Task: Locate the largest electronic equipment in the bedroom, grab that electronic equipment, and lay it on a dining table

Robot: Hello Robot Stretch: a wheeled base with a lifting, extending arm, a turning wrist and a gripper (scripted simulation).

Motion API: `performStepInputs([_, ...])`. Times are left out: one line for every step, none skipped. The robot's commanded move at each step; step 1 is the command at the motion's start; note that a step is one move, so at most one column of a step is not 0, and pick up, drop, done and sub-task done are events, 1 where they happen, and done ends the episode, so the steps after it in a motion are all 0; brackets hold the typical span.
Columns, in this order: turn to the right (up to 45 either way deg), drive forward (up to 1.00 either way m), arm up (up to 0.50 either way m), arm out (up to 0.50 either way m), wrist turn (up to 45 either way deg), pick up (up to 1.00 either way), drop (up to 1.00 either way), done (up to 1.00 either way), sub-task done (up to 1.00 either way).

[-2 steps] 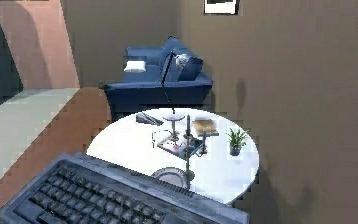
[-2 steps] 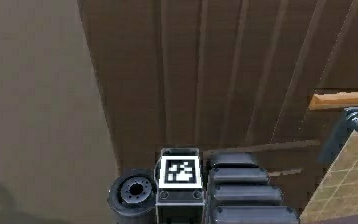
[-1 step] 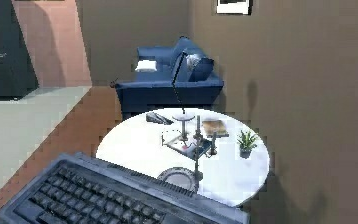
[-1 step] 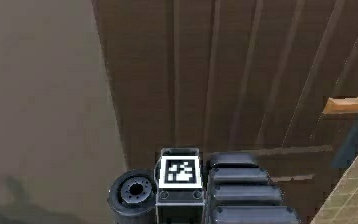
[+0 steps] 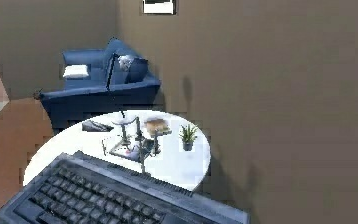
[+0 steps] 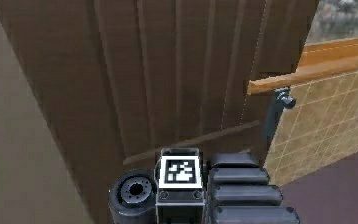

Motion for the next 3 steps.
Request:
performStepInputs([0.0, 0.35, 0.00, 0.00, 0.0, 0.00, 0.00, 0.00, 0.00])
performStepInputs([-39.0, 0.00, 0.00, 0.00, 0.0, 0.00, 0.00, 0.00, 0.00])
performStepInputs([39.0, 0.00, 0.00, 0.00, 0.0, 0.00, 0.00, 0.00, 0.00])
